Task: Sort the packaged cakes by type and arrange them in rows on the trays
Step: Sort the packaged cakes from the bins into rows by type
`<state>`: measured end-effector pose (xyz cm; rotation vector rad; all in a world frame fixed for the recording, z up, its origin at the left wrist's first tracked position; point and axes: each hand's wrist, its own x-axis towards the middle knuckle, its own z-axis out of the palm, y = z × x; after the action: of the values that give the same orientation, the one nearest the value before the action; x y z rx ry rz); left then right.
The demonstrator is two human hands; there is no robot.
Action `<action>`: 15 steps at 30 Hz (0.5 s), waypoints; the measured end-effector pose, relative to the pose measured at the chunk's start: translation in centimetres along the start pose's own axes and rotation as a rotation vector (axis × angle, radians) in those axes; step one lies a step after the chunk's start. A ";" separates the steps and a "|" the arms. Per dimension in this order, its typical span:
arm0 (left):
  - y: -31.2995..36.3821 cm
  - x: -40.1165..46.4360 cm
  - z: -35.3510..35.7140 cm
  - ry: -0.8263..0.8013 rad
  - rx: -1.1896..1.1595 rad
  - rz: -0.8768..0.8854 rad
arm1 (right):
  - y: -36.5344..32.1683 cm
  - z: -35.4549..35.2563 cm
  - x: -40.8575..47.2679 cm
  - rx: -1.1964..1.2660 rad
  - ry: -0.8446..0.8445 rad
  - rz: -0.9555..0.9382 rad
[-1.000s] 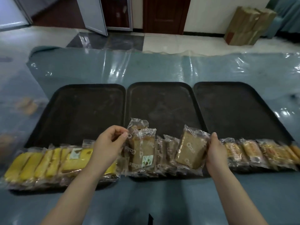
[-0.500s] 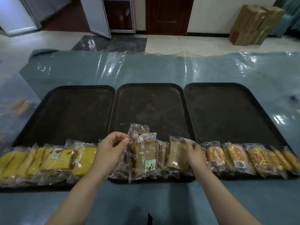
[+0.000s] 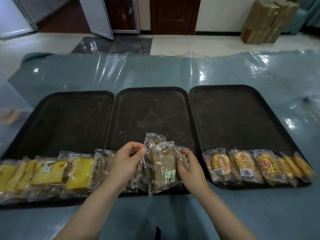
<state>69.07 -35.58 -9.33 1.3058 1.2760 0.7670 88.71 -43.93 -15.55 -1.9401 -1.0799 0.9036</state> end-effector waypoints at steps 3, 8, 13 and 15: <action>0.1 0.1 1.0 -0.024 0.002 -0.006 | -0.1 -0.1 -0.7 0.108 0.030 -0.005; 0.1 0.7 3.1 -0.075 -0.020 -0.016 | -0.2 -0.7 -2.1 0.227 0.140 -0.053; 0.5 1.6 6.2 -0.149 -0.021 -0.018 | 0.4 -1.4 -3.1 0.061 0.167 -0.163; 0.4 2.0 7.5 -0.180 -0.045 -0.037 | 0.8 -1.7 -3.3 0.001 0.166 -0.140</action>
<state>76.68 -35.47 -10.79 1.2808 1.1299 0.6337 89.07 -47.61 -14.63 -1.8768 -1.1007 0.6547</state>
